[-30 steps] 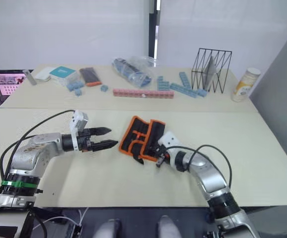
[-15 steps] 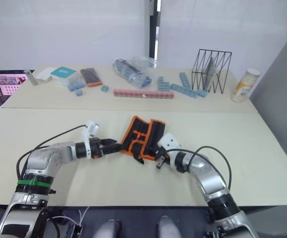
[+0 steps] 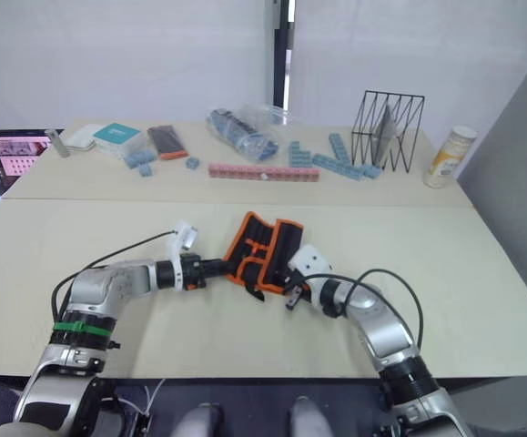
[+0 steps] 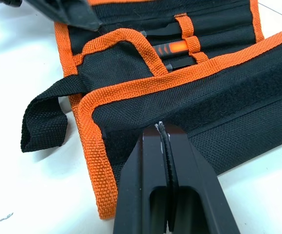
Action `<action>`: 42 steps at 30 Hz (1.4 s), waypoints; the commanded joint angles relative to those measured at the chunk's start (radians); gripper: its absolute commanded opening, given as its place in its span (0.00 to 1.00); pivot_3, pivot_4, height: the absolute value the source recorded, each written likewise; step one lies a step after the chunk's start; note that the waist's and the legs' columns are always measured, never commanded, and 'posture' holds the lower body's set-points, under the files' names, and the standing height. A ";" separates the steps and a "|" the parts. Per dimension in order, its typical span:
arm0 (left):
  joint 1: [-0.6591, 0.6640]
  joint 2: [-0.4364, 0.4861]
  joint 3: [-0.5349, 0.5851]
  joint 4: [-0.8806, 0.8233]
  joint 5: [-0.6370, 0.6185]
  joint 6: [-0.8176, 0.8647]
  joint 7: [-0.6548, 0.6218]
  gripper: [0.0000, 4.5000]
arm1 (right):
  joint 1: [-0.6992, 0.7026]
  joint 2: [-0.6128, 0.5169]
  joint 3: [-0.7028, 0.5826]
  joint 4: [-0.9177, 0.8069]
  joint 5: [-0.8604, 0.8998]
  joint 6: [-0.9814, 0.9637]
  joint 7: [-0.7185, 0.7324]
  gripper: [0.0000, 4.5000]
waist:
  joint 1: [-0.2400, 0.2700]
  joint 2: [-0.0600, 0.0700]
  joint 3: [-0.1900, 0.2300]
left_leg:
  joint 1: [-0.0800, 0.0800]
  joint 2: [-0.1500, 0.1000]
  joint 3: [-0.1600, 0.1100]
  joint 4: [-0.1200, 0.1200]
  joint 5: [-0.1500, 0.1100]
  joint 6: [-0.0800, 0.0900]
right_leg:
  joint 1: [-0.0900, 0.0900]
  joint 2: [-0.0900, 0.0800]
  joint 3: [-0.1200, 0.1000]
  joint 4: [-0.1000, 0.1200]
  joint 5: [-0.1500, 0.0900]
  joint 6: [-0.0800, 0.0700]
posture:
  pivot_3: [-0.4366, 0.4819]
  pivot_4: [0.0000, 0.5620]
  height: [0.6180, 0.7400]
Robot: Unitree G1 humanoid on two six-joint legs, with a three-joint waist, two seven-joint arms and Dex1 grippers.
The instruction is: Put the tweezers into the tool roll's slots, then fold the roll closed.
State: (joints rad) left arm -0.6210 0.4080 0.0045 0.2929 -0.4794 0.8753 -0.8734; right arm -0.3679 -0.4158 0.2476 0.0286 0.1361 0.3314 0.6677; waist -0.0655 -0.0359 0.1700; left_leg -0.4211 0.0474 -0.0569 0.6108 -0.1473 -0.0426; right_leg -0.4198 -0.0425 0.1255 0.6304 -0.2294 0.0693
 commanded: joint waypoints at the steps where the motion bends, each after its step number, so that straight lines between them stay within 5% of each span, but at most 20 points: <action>1: -0.043 0.004 0.023 -0.038 -0.004 -0.055 -0.002 0.01 | 0.019 -0.004 0.012 0.016 -0.034 0.048 -0.009 0.00 | 0.000 0.000 0.000 | 0.000 0.000 0.000 0.000 0.000 0.000 | 0.000 0.000 0.000 0.000 0.000 0.000 | 0.48 0.27 1.00; 17: -0.134 -0.049 -0.160 -0.143 0.053 -0.061 -0.039 0.01 | -0.012 0.130 -0.016 0.036 -0.044 0.190 -0.140 0.00 | -0.004 0.000 0.000 | -0.001 0.000 0.000 -0.001 0.000 0.000 | -0.001 0.000 0.000 0.000 0.002 0.000 | 0.48 0.27 1.00; 32: -0.107 -0.108 -0.305 -0.073 0.170 -0.142 -0.044 0.01 | 0.085 0.114 -0.132 -0.106 0.040 0.269 -0.168 0.00 | 0.023 0.000 0.000 | -0.002 -0.001 0.000 0.001 0.000 0.000 | -0.001 -0.001 0.001 -0.002 0.001 -0.001 | 0.48 0.27 1.00; 42: -0.117 -0.152 -0.318 0.060 0.228 -0.228 -0.052 0.01 | 0.070 0.151 -0.343 -0.195 0.226 0.402 -0.228 0.00 | 0.023 0.000 0.000 | -0.003 -0.002 0.000 0.002 0.000 0.000 | -0.001 -0.001 0.001 -0.002 -0.001 -0.005 | 0.48 0.27 1.00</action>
State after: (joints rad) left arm -0.7339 0.2626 -0.2982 0.3348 -0.2730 0.6538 -0.9168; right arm -0.2887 -0.2471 -0.0226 -0.1399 0.3386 0.7165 0.4680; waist -0.0423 -0.0358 0.1700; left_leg -0.4242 0.0458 -0.0572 0.6130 -0.1472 -0.0427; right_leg -0.4204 -0.0433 0.1269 0.6287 -0.2309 0.0641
